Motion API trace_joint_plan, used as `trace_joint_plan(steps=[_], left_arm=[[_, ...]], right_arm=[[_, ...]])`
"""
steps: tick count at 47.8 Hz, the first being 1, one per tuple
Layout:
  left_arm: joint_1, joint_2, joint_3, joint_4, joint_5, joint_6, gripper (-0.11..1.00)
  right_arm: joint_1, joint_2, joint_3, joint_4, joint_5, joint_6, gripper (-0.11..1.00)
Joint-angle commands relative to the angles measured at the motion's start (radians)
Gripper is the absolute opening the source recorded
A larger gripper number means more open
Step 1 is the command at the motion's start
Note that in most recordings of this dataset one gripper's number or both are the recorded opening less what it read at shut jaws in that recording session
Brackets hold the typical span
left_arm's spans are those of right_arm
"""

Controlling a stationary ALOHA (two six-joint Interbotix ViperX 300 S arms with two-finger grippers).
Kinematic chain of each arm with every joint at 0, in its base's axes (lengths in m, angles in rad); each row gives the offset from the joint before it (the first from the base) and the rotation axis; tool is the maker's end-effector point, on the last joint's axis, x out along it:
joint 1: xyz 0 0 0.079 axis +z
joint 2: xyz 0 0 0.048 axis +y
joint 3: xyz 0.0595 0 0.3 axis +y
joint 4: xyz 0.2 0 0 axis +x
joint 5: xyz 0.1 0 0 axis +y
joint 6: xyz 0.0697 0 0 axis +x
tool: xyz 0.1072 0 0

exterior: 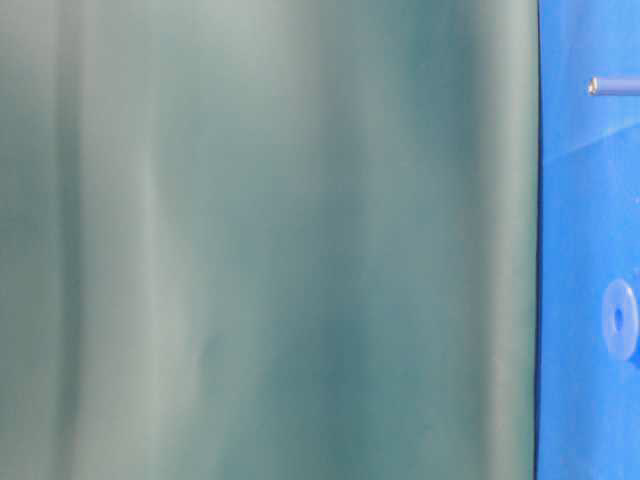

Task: Insert the shaft placed at a random location into the center hole of the small gear at another random location.
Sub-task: 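Move the right gripper leftward toward the silver shaft, then lower the open right gripper around the upright silver shaft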

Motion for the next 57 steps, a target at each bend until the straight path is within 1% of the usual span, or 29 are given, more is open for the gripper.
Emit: trace_joint_plan(steps=[1,5,12,13,14,20,24,29,35,42,51,57], left_arm=[[0.002,0.003,-0.015,0.002,-0.006,0.000,0.00],[0.002,0.003,-0.014,0.002,-0.006,-0.002,0.00],[0.003,0.003,-0.009,0.002,-0.006,-0.002,0.00],[0.002,0.003,-0.009,0.002,-0.006,-0.002,0.00],[0.002,0.003,-0.009,0.002,-0.006,-0.002,0.00],[0.002,0.003,-0.009,0.002,-0.006,-0.002,0.00],[0.002,0.003,-0.008,0.002,-0.006,-0.003,0.00],[0.002,0.003,-0.008,0.003,-0.006,-0.003,0.00],[0.002,0.003,-0.008,0.002,-0.006,-0.003,0.00],[0.002,0.003,-0.006,0.002,-0.006,-0.003,0.00],[0.002,0.003,-0.008,0.002,-0.006,-0.003,0.00],[0.003,0.005,-0.006,0.003,-0.006,-0.005,0.00]], right_arm=[[-0.026,0.077,-0.006,0.021,-0.046,0.002,0.11],[-0.043,0.150,-0.006,0.038,-0.086,0.002,0.30],[-0.051,0.302,-0.005,0.054,-0.184,0.002,0.74],[-0.051,0.325,-0.006,0.058,-0.201,0.002,0.79],[-0.051,0.360,-0.006,0.064,-0.225,0.002,0.80],[-0.052,0.497,-0.011,0.110,-0.324,0.002,0.69],[-0.052,0.581,-0.014,0.150,-0.382,0.002,0.69],[-0.052,0.673,-0.023,0.183,-0.433,0.002,0.69],[-0.052,0.761,-0.041,0.190,-0.459,0.002,0.69],[-0.052,0.819,-0.061,0.195,-0.463,0.002,0.69],[-0.052,0.856,-0.078,0.204,-0.469,0.002,0.69],[-0.052,0.857,-0.080,0.233,-0.477,0.000,0.68]])
